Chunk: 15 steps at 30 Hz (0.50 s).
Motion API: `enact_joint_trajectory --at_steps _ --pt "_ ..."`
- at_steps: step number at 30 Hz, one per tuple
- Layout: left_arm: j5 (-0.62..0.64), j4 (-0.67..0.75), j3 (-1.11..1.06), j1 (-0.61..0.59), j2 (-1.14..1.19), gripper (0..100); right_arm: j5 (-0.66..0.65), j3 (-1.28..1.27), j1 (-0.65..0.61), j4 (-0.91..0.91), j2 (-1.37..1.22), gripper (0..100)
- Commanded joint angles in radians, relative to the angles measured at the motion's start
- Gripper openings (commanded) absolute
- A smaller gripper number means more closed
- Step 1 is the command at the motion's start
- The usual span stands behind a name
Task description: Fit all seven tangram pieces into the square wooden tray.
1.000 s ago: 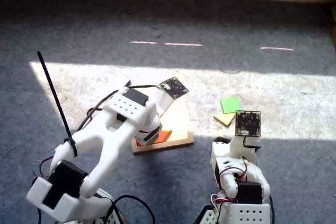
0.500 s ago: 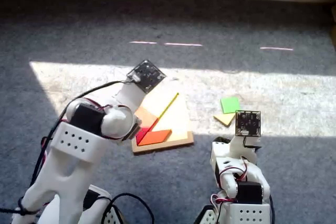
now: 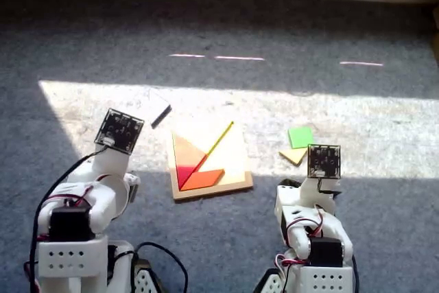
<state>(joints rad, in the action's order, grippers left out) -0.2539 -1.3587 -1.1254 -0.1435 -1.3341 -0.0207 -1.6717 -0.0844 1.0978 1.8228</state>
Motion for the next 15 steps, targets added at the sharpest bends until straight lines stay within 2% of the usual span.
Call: enact_joint_trajectory --at_steps 1,6,15 --pt "-0.003 0.08 -0.113 -0.117 -0.127 15 -0.008 -0.153 0.012 -0.005 0.005 0.6" --pt "-0.002 0.16 -0.277 -0.205 -0.231 15 -0.008 -0.153 0.012 -0.005 0.005 0.6" --pt "-0.002 0.167 -0.438 -0.205 -0.43 15 -0.008 -0.15 0.013 -0.005 0.005 0.6"
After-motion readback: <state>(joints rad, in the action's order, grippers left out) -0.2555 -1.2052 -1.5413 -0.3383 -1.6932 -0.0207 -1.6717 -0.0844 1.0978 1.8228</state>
